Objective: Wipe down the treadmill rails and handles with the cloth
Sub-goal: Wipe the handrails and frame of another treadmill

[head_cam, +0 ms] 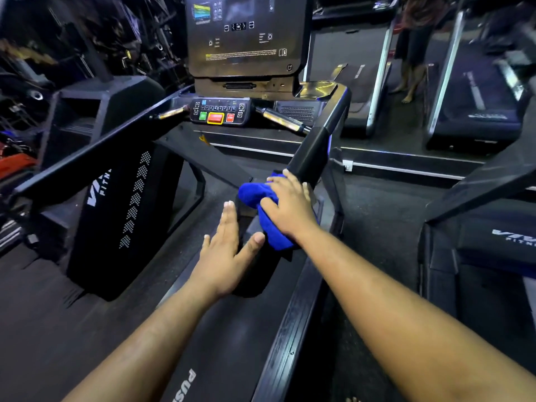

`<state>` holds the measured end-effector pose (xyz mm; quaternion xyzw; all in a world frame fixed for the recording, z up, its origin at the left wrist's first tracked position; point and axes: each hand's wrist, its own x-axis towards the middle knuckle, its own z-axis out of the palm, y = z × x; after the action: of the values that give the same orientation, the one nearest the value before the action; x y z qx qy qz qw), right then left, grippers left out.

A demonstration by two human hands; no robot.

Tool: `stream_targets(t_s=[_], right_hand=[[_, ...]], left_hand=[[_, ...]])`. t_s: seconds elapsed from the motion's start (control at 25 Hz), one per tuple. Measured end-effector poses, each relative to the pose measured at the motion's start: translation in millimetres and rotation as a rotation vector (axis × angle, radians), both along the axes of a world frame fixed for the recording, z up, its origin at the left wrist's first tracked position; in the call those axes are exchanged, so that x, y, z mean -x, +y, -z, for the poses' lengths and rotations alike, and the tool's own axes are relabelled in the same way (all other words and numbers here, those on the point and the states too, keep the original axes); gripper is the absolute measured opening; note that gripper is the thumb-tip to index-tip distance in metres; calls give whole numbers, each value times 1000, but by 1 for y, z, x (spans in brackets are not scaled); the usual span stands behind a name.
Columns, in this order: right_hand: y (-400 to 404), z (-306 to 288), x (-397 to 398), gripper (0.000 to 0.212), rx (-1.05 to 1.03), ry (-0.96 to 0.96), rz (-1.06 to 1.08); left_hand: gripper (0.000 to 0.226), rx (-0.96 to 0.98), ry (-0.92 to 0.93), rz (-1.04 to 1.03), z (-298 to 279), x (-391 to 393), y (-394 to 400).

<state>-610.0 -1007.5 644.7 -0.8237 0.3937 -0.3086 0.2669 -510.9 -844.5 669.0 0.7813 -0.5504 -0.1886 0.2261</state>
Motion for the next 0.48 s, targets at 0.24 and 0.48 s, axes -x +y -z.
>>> stream_targets(t_s=[0.24,0.48], right_hand=[[105,12,7,59,-27,-147,-35],[183,36,35,67,14,-237,-202]], left_hand=[[103,147,451,-22,18,-11,38],[84,99,175,-77,22,3,81]])
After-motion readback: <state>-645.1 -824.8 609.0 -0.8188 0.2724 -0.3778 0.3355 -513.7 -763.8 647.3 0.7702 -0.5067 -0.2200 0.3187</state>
